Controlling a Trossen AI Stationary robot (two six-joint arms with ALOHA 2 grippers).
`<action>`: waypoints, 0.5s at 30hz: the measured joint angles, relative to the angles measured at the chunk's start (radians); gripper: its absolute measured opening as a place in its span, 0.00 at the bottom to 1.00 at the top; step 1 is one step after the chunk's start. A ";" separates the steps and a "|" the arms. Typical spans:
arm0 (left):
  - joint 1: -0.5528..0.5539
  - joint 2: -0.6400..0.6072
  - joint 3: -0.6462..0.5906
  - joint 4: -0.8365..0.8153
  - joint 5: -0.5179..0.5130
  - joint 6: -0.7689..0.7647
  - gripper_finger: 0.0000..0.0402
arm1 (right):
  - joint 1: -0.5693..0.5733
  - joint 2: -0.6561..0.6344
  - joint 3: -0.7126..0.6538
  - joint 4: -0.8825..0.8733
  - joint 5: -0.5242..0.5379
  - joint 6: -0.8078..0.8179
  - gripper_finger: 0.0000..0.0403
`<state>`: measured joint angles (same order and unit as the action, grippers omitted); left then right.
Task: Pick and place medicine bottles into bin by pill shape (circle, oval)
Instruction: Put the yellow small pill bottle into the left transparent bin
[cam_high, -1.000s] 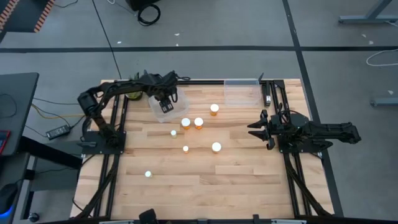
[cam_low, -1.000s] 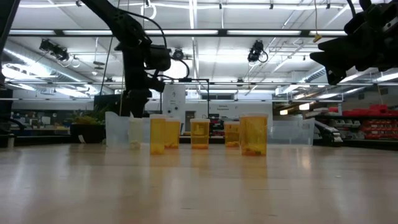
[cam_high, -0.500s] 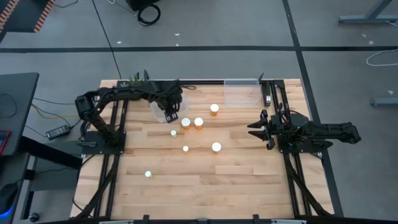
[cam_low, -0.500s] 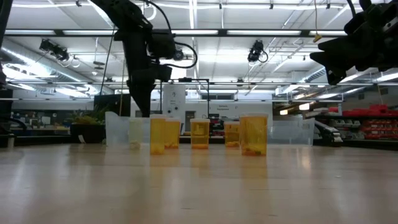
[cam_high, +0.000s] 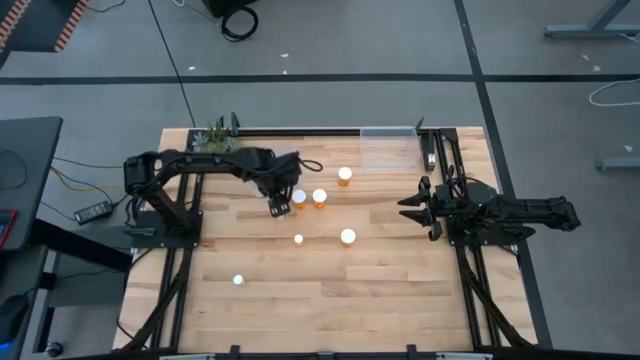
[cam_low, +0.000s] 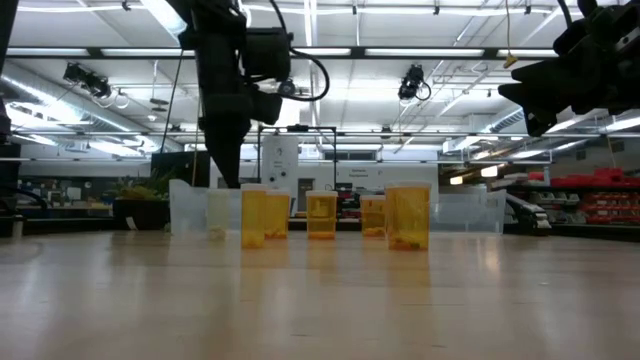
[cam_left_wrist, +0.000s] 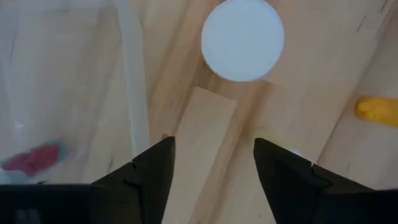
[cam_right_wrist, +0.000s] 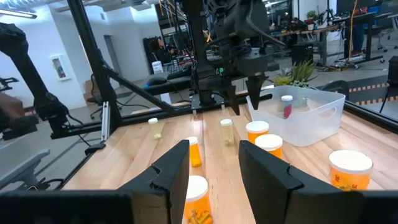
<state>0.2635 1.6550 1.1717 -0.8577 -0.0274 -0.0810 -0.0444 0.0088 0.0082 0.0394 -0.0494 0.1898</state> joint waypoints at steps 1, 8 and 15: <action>-0.006 0.000 0.000 0.000 0.000 -0.012 0.59 | 0.000 0.000 0.000 0.000 0.000 0.000 0.36; -0.027 0.000 0.000 0.000 0.039 -0.072 0.66 | 0.000 0.000 0.000 0.000 0.000 0.000 0.36; -0.057 0.000 0.000 0.004 0.052 -0.097 0.65 | 0.000 0.000 0.000 0.000 0.000 0.000 0.36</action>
<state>0.2065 1.6550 1.1717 -0.8535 0.0247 -0.1784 -0.0444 0.0090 0.0082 0.0395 -0.0493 0.1898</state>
